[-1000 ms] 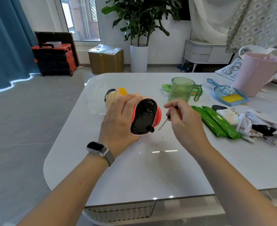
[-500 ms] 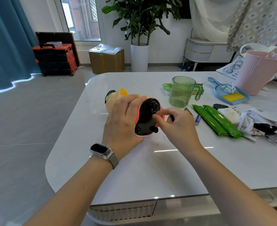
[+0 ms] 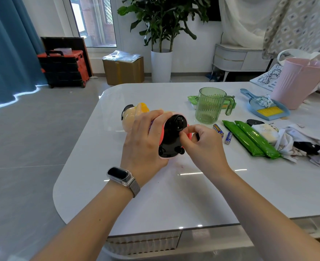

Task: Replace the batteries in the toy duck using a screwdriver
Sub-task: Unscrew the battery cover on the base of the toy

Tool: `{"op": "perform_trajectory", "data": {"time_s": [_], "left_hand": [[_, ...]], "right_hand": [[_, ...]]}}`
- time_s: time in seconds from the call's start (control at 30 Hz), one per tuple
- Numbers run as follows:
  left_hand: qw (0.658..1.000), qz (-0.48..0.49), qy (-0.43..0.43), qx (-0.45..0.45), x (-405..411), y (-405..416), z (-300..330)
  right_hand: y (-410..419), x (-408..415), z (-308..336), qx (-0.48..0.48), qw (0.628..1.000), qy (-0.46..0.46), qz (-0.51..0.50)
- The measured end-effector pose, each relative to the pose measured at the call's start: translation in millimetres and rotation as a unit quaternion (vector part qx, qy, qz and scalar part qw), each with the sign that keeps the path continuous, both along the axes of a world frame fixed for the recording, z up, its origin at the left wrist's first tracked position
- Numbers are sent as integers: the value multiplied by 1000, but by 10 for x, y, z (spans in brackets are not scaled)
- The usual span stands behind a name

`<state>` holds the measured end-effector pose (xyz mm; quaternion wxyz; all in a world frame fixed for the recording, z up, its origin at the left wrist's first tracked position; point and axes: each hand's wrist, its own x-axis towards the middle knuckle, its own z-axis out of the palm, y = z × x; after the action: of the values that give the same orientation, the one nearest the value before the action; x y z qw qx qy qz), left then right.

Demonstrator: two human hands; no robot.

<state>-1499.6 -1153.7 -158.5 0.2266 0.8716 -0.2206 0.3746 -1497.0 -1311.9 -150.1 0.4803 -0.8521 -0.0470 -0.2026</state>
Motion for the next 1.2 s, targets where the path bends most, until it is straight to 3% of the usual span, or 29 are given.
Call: {"op": "perform_trajectory", "data": {"time_s": [0.53,0.63,0.73,0.77,0.97,1.1,1.2], "left_hand": [[1000,-1,3,-5,-12,-7,23],[1000,1,11,-13,1,23,42],[999,7,32,-24,11,67,56],[999,9,40,-29,9,79,66],[995,8,56,-88,-60,104,163],[992,10,71,-108,-111,112,207],[989,10,78,-126,-130,134,225]], "right_hand": [[49,-14,17,-32,999,19,18],[18,-34,126,99,993,58,-14],[-34,-30,304,374,921,107,4],[-56,-34,359,424,899,108,21],[-110,-129,523,529,840,34,117],[-109,-141,560,567,814,-2,123],[-118,-163,571,539,829,-1,149]]}}
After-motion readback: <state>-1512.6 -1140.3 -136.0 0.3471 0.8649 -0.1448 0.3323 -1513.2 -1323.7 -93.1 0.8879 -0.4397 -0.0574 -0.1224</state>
